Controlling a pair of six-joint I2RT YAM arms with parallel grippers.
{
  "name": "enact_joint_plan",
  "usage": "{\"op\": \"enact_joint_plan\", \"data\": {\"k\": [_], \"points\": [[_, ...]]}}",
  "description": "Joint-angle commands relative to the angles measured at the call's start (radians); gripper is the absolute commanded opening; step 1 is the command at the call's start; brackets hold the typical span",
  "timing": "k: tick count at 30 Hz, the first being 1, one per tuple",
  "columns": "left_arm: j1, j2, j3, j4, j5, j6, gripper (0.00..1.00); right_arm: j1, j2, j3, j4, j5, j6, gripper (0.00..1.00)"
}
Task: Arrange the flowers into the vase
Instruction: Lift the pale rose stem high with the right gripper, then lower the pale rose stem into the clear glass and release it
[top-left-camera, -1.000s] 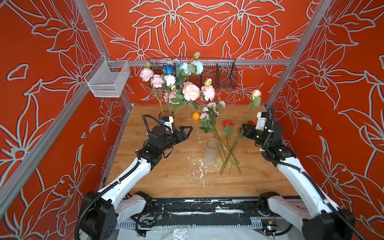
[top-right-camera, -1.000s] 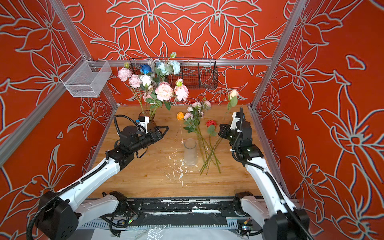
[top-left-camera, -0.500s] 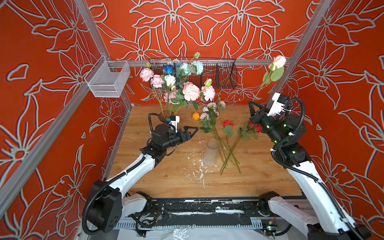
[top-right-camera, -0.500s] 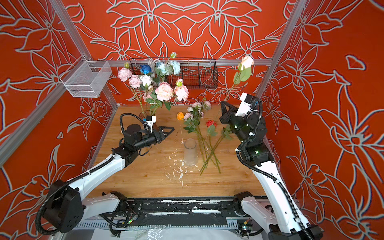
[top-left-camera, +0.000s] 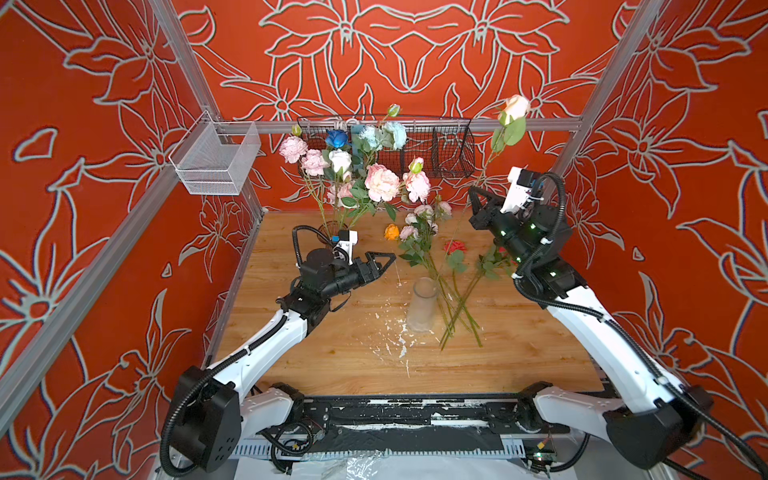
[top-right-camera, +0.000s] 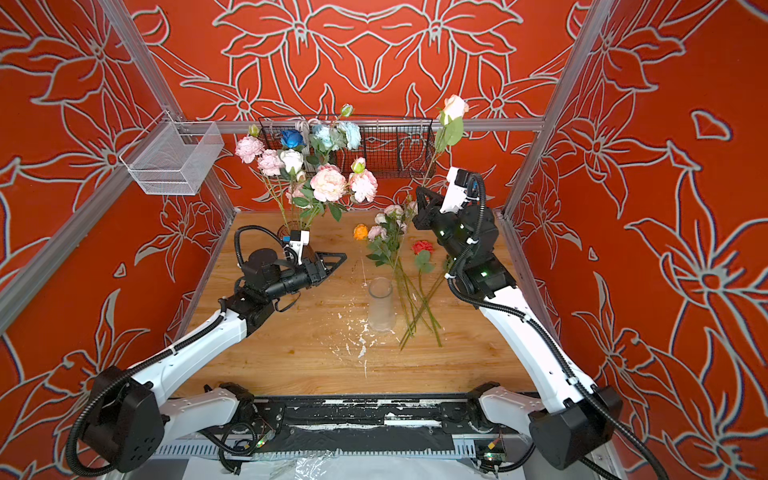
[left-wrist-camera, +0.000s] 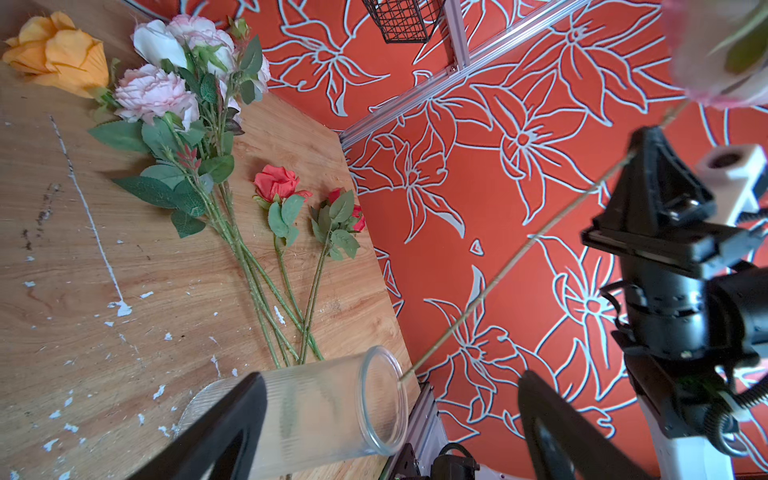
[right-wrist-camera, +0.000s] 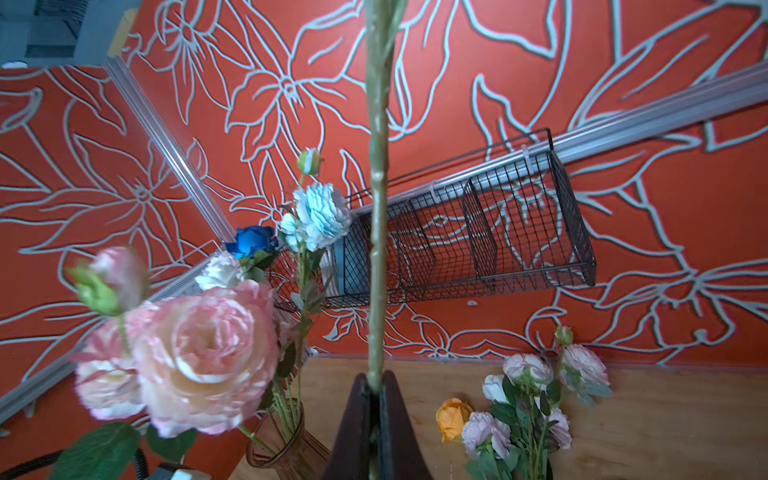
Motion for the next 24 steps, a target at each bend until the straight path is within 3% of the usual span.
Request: {"op": "enact_joint_plan", "data": {"k": [1, 14, 20, 24], "points": [[0.008, -0.027, 0.015, 0.032, 0.014, 0.009, 0.94, 0.013, 0.004, 0.021, 0.075, 0.009, -0.024, 0.02], [0.024, -0.043, 0.011, 0.036, 0.015, -0.003, 0.94, 0.13, -0.023, -0.226, 0.116, -0.017, 0.039, 0.06], [0.024, -0.031, 0.011, 0.039, 0.02, -0.005, 0.94, 0.178, -0.03, -0.284, 0.075, -0.003, 0.022, 0.13], [0.024, -0.03, 0.012, 0.032, 0.013, 0.004, 0.94, 0.185, -0.028, -0.281, 0.027, -0.006, 0.012, 0.33]]}}
